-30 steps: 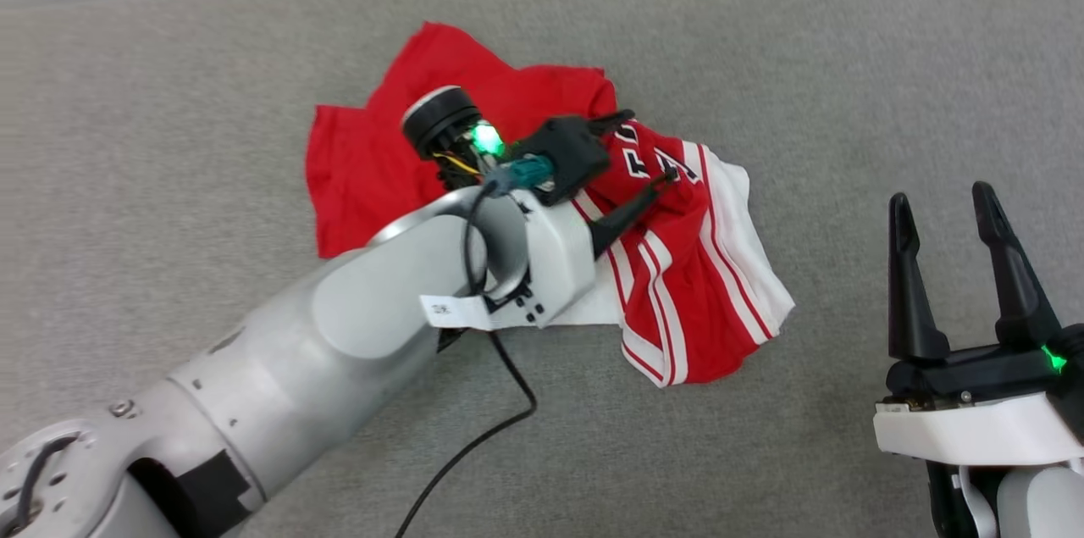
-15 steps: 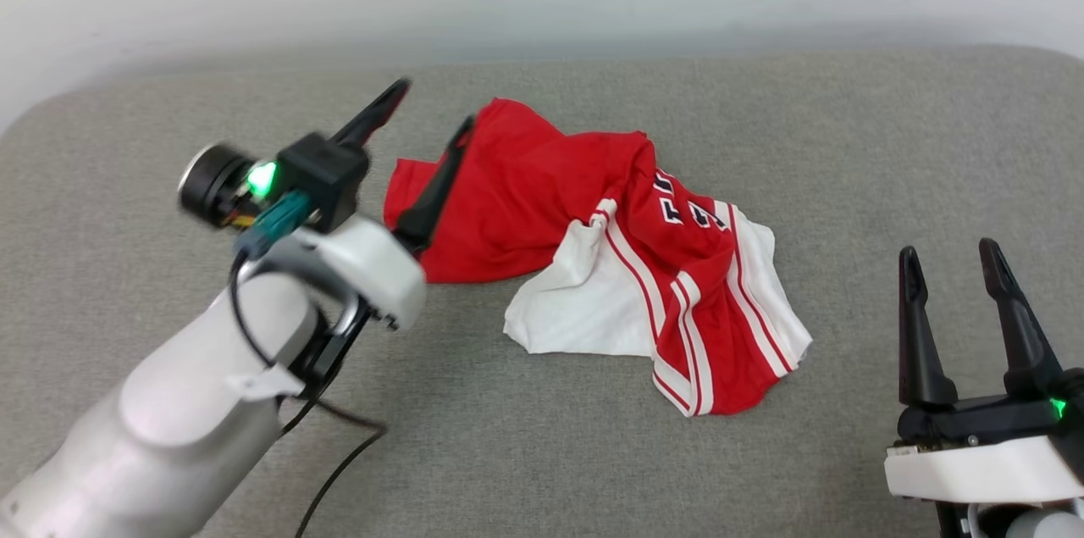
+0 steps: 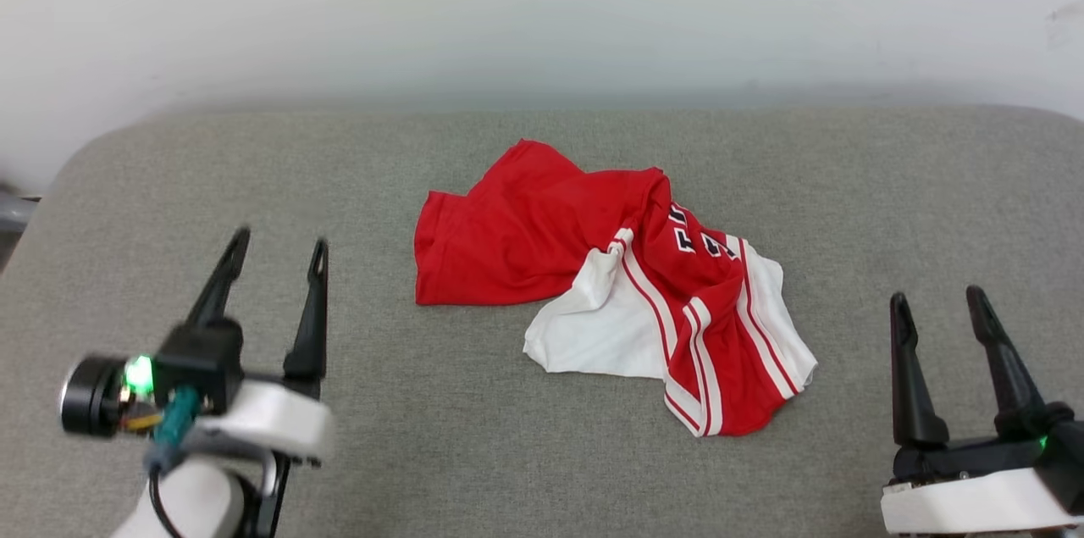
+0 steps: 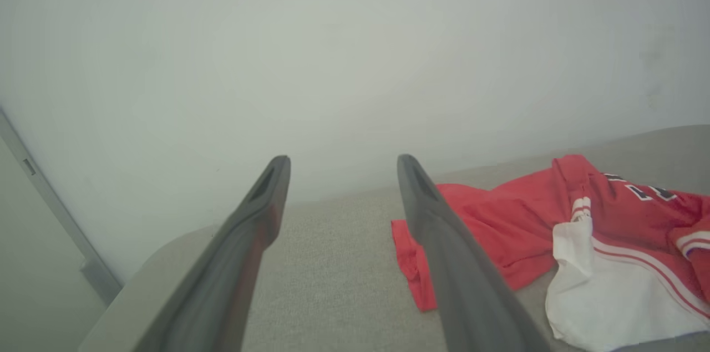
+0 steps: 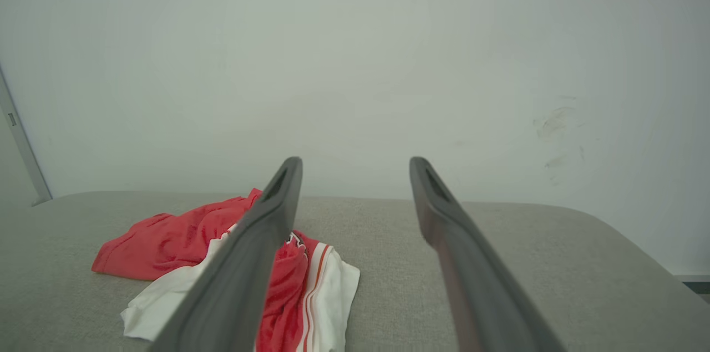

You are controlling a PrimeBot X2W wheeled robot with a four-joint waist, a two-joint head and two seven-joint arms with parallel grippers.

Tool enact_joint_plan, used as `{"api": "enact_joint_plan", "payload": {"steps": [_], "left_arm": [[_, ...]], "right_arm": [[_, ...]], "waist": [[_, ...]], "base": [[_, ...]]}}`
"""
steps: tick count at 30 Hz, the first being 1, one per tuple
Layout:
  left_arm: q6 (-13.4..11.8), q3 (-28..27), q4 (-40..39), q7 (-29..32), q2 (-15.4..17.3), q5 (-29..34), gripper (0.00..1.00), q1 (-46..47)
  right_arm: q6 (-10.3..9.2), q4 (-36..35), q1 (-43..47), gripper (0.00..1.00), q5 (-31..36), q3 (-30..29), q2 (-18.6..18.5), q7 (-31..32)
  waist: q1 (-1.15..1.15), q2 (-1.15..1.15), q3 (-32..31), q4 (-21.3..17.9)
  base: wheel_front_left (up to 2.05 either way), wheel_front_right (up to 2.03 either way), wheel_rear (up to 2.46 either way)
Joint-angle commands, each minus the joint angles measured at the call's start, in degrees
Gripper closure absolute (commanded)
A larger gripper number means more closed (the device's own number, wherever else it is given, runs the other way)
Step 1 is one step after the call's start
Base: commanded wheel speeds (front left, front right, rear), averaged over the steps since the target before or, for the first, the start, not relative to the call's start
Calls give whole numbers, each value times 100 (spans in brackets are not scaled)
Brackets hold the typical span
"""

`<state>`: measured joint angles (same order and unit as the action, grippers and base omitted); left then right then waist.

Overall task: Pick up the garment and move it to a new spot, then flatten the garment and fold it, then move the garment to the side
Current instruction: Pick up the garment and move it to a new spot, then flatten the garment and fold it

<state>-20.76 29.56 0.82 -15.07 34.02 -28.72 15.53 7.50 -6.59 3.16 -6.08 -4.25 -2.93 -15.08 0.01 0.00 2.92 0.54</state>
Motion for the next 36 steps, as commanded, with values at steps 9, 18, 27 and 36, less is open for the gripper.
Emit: {"api": "enact_joint_plan", "payload": {"steps": [9,18,27,36], "left_arm": [[280,-966,-435,-15,-841,818,0,-1360],[960,-1718,-138,-15,-1804,1534,0,-2006],[1420,-2170,68,-15,-2254,1921,0,-2227],[1710,-2469,191,-15,-2535,2185,0,-2273]], "right_arm": [[-3,293,296,0,-59,-33,10,-14],[-3,580,507,0,-154,29,10,-14],[-2,748,632,0,-207,107,9,-14],[-2,829,617,0,-207,127,9,-14]], "waist": [[-1,0,-217,42],[-1,0,-345,82],[-1,0,-390,94],[-1,0,-407,100]], "base": [[0,0,0],[0,0,0],[0,0,0],[0,0,0]]}}
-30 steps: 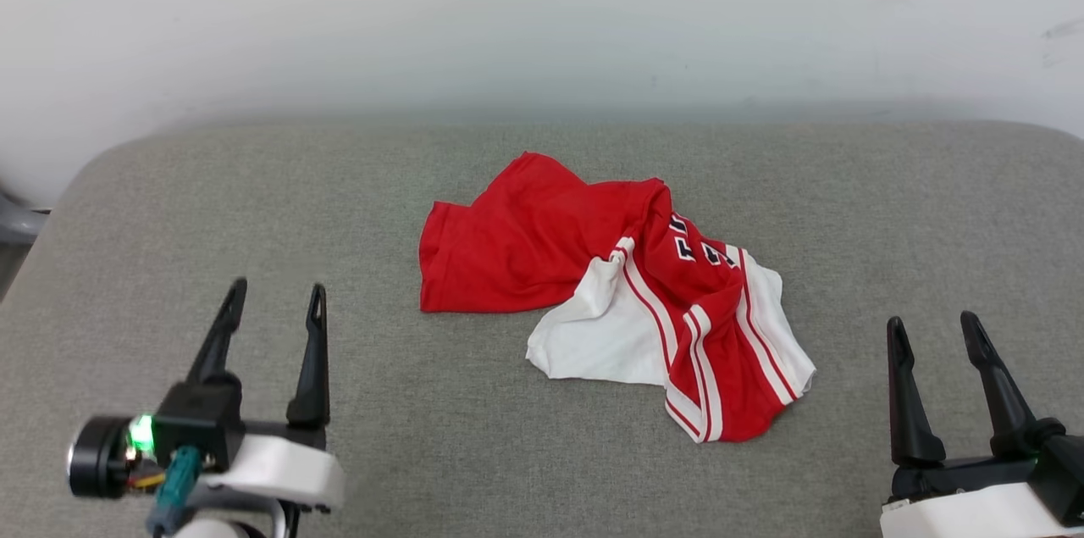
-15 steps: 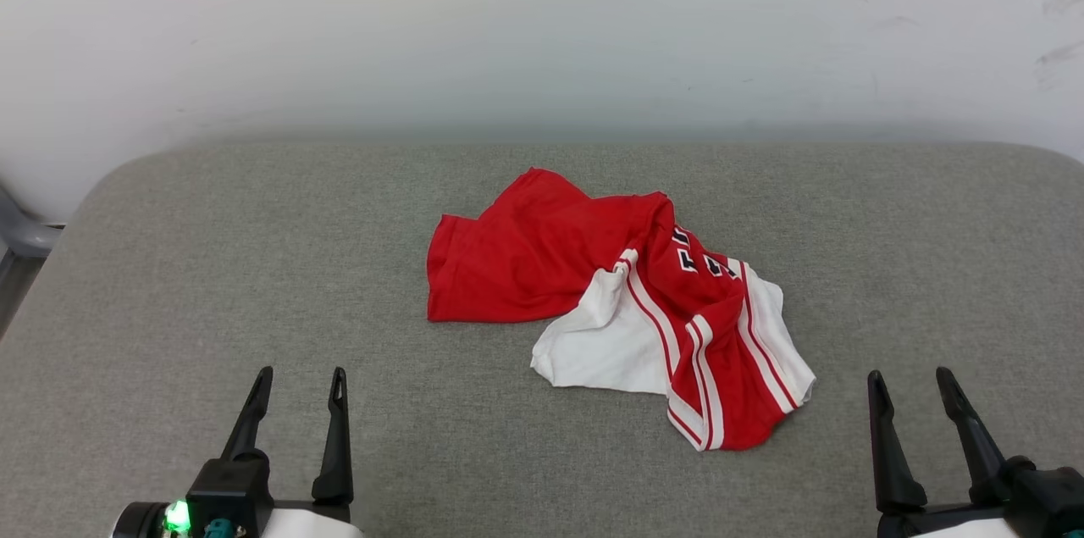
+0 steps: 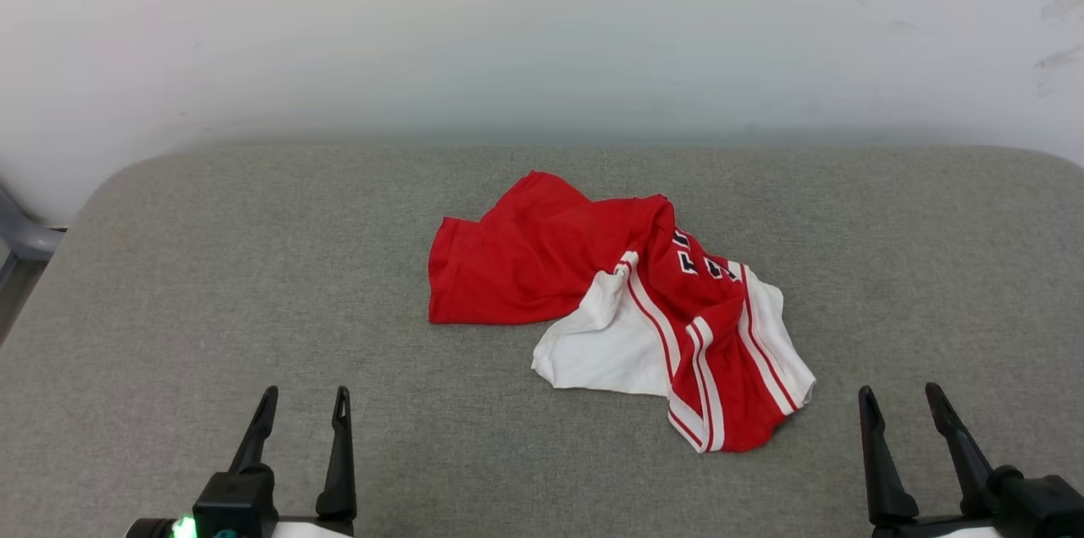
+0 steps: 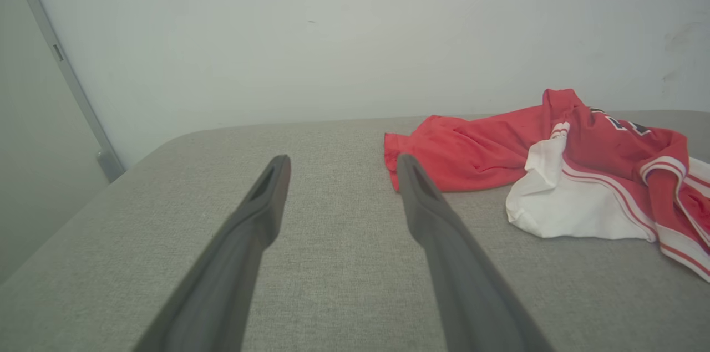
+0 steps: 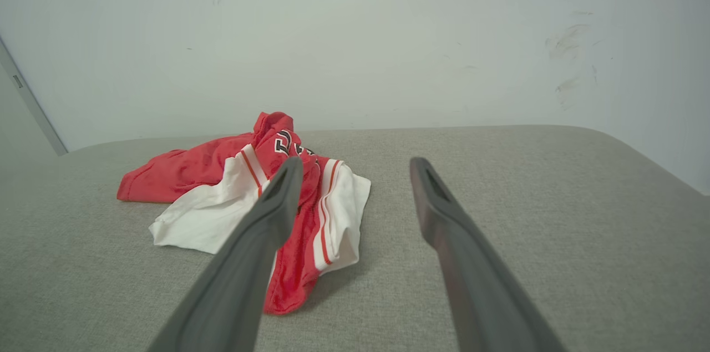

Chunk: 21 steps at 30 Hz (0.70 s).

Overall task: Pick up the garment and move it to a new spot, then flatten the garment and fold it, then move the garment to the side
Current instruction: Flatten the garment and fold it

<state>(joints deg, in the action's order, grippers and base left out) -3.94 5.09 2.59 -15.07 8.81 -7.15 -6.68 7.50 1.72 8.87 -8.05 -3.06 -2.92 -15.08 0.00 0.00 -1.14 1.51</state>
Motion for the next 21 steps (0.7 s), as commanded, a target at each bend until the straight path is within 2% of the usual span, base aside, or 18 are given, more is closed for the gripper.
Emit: {"api": "enact_joint_plan", "payload": {"steps": [1,11,17,21], "left_arm": [[28,-22,14,-15,-14,27,0,-52],[248,-232,87,-15,-175,235,0,-24],[581,-214,66,-15,-101,329,0,508],[855,-72,34,-15,49,408,0,1177]], "right_arm": [[-2,-1,46,0,-11,8,8,-14],[-2,22,-8,0,-26,45,8,-14],[-2,-15,-64,0,-19,53,8,-14],[-3,-29,-132,0,11,76,9,-14]], "waist": [[0,0,-1,2],[0,0,-18,11],[0,0,24,29],[0,0,82,35]], "base": [[0,0,0],[0,0,0],[0,0,0],[0,0,0]]}}
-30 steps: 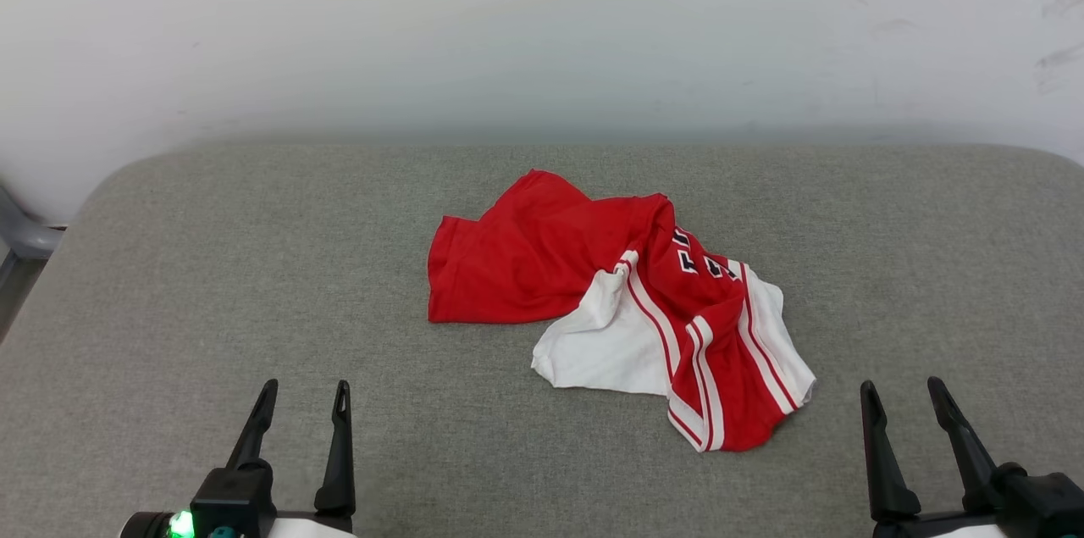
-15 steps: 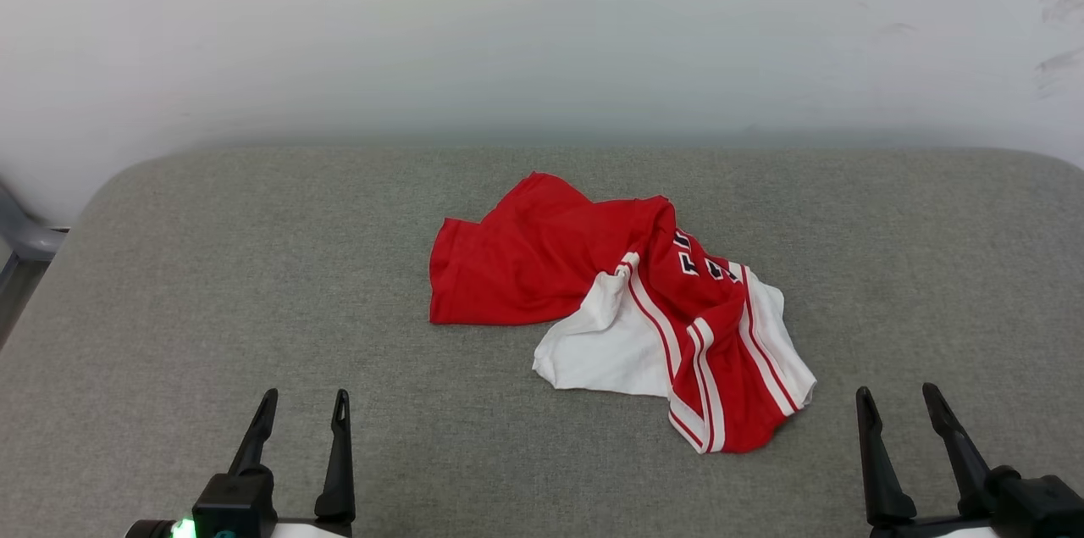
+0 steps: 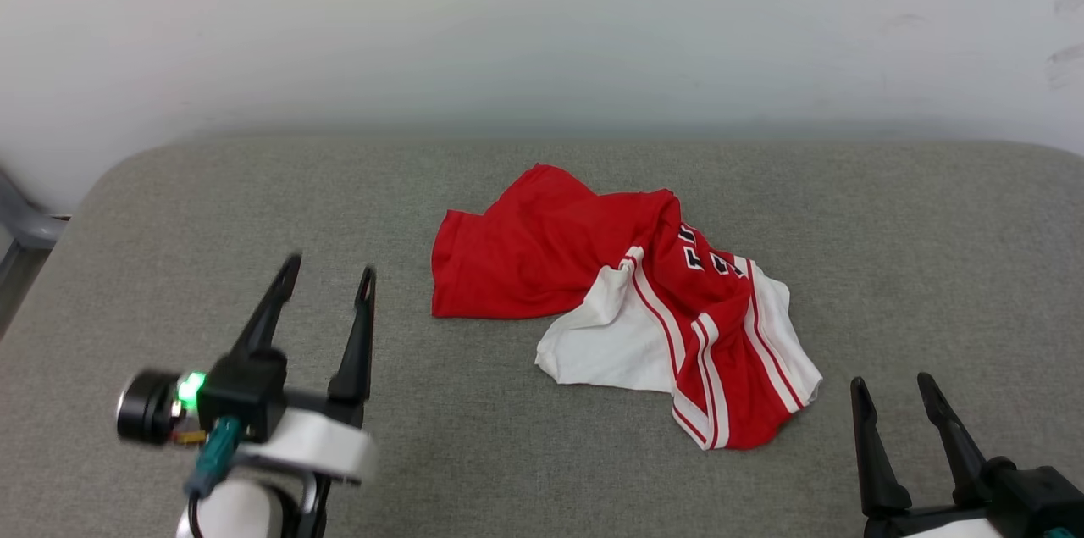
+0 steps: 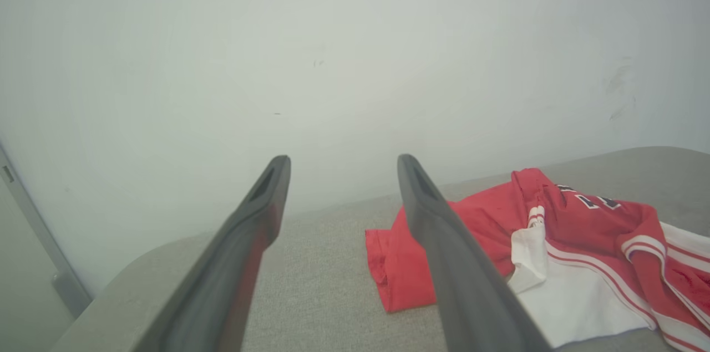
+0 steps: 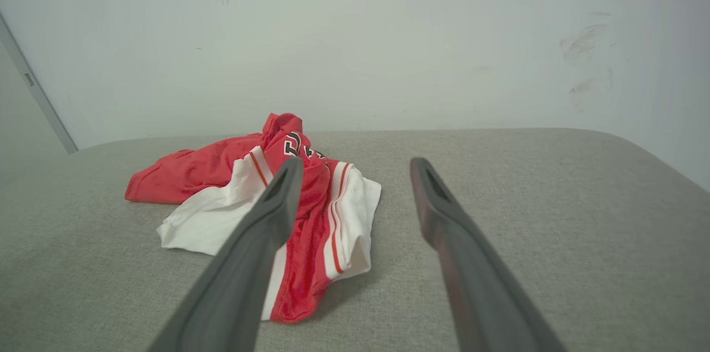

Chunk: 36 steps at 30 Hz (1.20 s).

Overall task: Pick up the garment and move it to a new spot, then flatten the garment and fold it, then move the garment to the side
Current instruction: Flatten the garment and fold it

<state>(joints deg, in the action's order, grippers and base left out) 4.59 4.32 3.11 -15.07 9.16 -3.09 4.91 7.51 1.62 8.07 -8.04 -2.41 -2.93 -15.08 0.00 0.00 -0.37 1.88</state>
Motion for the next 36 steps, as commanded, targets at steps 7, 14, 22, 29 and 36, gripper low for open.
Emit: {"api": "enact_joint_plan", "payload": {"steps": [7,14,22,29,36], "left_arm": [[249,586,293,-14,378,-71,0,1342],[276,1993,864,418,1009,-749,0,2623],[279,4172,1113,1770,1706,-2205,0,4062],[279,5884,1131,3285,2084,-3663,0,5089],[280,6899,844,4896,2383,-4601,0,5620]], "right_arm": [[-4,-70,-205,0,53,88,9,-14],[-4,-137,-388,0,54,108,10,-14],[-4,-177,-574,0,48,91,10,-14],[-3,-198,-759,0,-2,104,10,-14],[-3,-247,-987,0,-78,66,10,-14]], "waist": [[0,0,213,-123],[0,0,498,-335],[0,0,789,-518],[0,0,1048,-706],[0,0,1451,-920]], "base": [[0,0,0],[0,0,0],[0,0,0],[0,0,0],[0,0,0]]}}
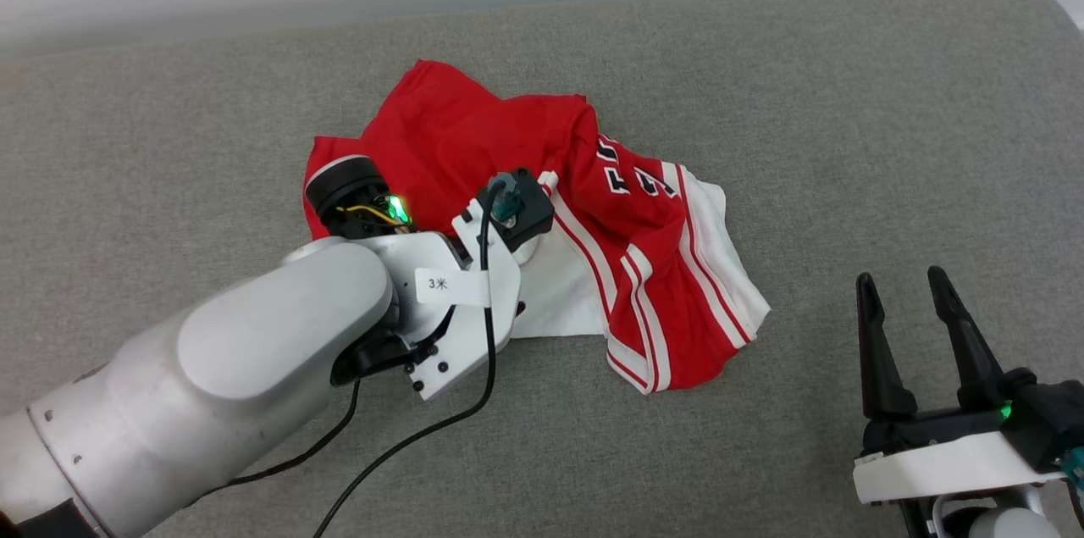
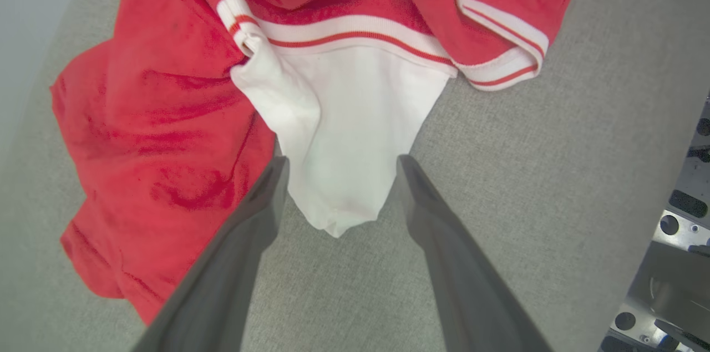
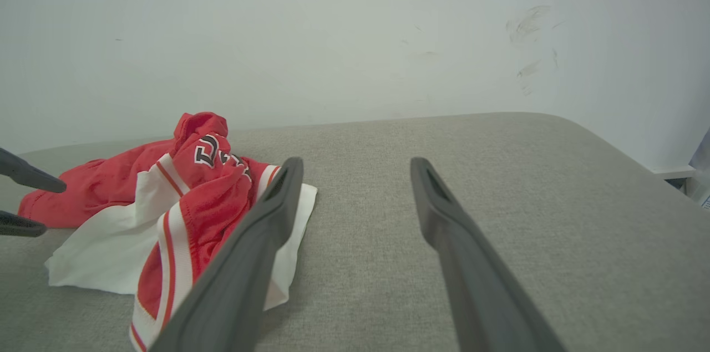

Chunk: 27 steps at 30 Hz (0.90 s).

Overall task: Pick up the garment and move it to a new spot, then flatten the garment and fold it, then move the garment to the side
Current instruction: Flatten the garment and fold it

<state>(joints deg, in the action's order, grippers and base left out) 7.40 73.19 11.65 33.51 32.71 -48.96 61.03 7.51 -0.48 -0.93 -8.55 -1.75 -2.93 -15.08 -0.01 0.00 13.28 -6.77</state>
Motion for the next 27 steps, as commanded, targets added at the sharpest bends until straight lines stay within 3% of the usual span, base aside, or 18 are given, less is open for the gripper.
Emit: {"api": "enact_joint_plan", "payload": {"steps": [1,10,24,25,26,27], "left_arm": [[-2,15,-63,229,31,43,0,-65],[-1,20,-316,1151,215,493,0,-660],[-41,47,153,1080,330,838,0,-663],[-41,49,157,1096,334,851,47,-688],[-41,50,158,1112,339,886,86,-715],[-41,52,163,1135,344,892,100,-747]], "right_arm": [[-4,-38,-115,0,-35,6,10,-14],[-4,-62,-378,0,-129,76,10,-14],[-4,-22,-492,0,-118,152,10,-14],[-4,-18,-497,0,-119,166,10,-14],[-4,-14,-499,0,-122,183,10,-14],[-4,-8,-499,0,-126,194,10,-14]], "waist": [[1,0,134,-77],[1,0,554,-252],[1,0,680,-279],[1,0,677,-285],[1,0,674,-292],[1,0,670,-299]], "base": [[0,0,0],[0,0,0],[0,0,0],[0,0,0],[0,0,0],[0,0,0]]}}
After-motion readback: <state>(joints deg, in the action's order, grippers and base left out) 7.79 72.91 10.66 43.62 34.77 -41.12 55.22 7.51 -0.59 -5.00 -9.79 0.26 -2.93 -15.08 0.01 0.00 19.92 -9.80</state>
